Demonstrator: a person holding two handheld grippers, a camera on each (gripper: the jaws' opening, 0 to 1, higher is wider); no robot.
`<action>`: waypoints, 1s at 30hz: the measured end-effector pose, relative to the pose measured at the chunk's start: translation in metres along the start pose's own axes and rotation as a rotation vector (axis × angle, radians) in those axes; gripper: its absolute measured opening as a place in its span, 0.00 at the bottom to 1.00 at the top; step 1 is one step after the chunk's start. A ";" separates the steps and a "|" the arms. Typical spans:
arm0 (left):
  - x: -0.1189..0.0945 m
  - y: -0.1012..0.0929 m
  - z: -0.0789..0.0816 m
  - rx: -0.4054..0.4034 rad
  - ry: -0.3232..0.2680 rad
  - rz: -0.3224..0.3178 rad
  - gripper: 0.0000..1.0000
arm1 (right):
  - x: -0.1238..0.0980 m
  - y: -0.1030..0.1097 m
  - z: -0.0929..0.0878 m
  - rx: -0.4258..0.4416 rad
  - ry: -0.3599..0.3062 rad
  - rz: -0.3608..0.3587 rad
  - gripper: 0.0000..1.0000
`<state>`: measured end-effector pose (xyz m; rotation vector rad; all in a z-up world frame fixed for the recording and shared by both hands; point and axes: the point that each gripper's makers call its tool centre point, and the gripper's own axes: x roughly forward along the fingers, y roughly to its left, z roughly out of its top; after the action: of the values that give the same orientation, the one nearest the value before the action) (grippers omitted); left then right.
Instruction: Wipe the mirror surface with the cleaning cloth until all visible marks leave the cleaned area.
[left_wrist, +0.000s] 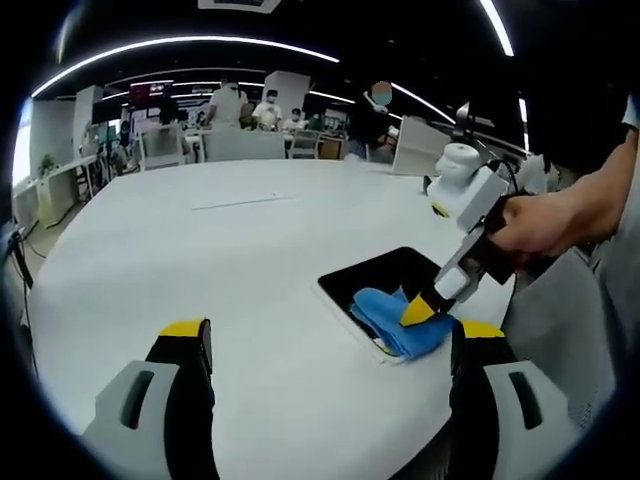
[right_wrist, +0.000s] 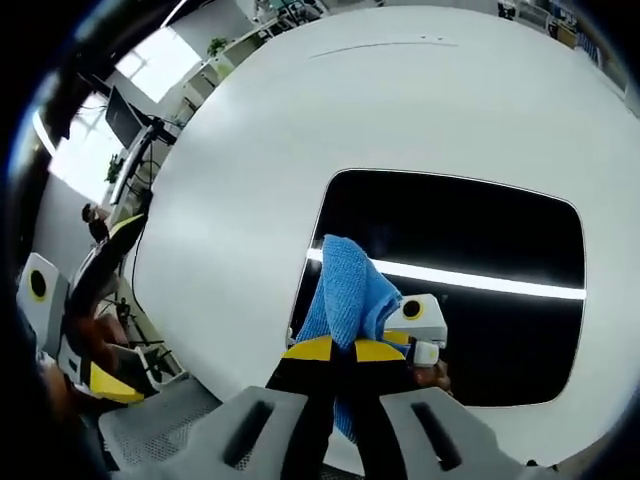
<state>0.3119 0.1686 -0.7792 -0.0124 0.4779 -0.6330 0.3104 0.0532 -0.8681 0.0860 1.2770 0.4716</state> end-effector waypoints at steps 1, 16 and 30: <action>0.000 0.000 -0.001 0.000 0.002 -0.002 0.99 | 0.000 0.001 0.000 -0.008 0.001 -0.004 0.00; 0.001 0.004 -0.005 -0.021 0.000 0.002 0.99 | 0.007 0.014 0.007 -0.070 0.016 -0.020 0.00; -0.001 0.002 -0.010 -0.025 0.007 0.010 0.99 | 0.007 0.014 0.008 -0.089 0.018 -0.017 0.00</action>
<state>0.3080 0.1718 -0.7878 -0.0315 0.4919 -0.6174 0.3150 0.0704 -0.8671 -0.0035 1.2718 0.5150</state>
